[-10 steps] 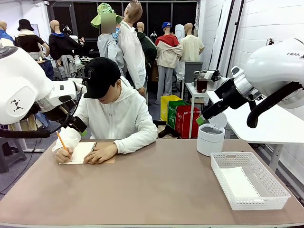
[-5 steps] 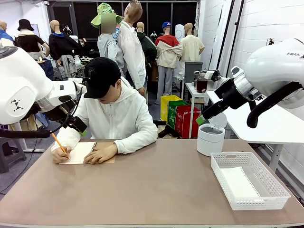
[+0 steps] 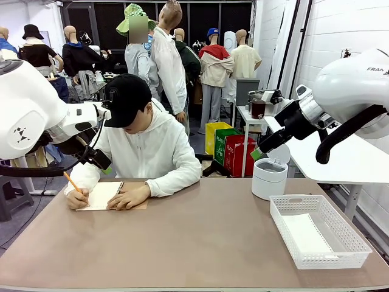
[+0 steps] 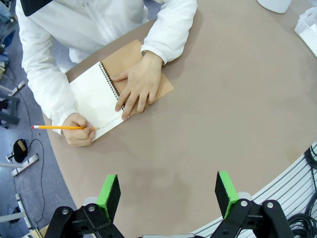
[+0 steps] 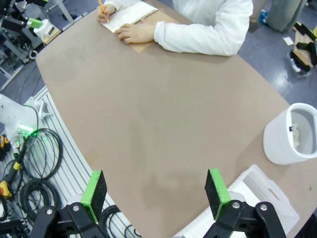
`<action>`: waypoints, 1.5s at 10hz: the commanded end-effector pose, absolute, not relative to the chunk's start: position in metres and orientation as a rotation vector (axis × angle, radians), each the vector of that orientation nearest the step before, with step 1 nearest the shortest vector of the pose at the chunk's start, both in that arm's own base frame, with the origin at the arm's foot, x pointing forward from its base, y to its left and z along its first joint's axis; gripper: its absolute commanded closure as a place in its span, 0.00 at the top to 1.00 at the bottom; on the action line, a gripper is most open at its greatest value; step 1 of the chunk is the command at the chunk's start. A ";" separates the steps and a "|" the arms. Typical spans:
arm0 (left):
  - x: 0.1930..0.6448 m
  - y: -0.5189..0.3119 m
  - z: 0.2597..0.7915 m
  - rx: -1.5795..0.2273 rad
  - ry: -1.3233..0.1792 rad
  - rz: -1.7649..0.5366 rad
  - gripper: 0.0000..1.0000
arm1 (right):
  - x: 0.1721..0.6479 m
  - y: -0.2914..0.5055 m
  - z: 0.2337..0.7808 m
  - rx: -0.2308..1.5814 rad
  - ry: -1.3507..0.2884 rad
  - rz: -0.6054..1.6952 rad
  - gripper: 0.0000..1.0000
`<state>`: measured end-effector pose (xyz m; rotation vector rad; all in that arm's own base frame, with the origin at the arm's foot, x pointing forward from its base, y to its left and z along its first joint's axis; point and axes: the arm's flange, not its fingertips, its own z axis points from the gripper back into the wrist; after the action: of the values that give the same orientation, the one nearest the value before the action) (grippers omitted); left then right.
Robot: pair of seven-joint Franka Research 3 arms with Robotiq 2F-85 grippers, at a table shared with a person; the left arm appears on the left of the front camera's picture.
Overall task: Sort the paper based on its condition.
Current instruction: If a person hands you a paper, place it in the Organizing basket , and if it's crumpled, put it in the Trash can.
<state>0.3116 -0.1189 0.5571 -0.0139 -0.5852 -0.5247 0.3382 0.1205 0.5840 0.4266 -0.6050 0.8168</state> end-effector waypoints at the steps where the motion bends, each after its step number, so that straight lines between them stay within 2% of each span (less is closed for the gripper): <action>1: 0.312 -0.118 0.557 -0.022 -0.589 -0.522 1.00 | 0.338 0.124 0.584 0.420 -0.613 0.799 1.00; 15: 0.312 -0.118 0.557 -0.022 -0.589 -0.522 1.00 | 0.338 0.124 0.584 0.420 -0.613 0.799 1.00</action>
<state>0.3116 -0.1188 0.5571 -0.0139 -0.5852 -0.5247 0.3382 0.1205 0.5840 0.4266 -0.6049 0.8167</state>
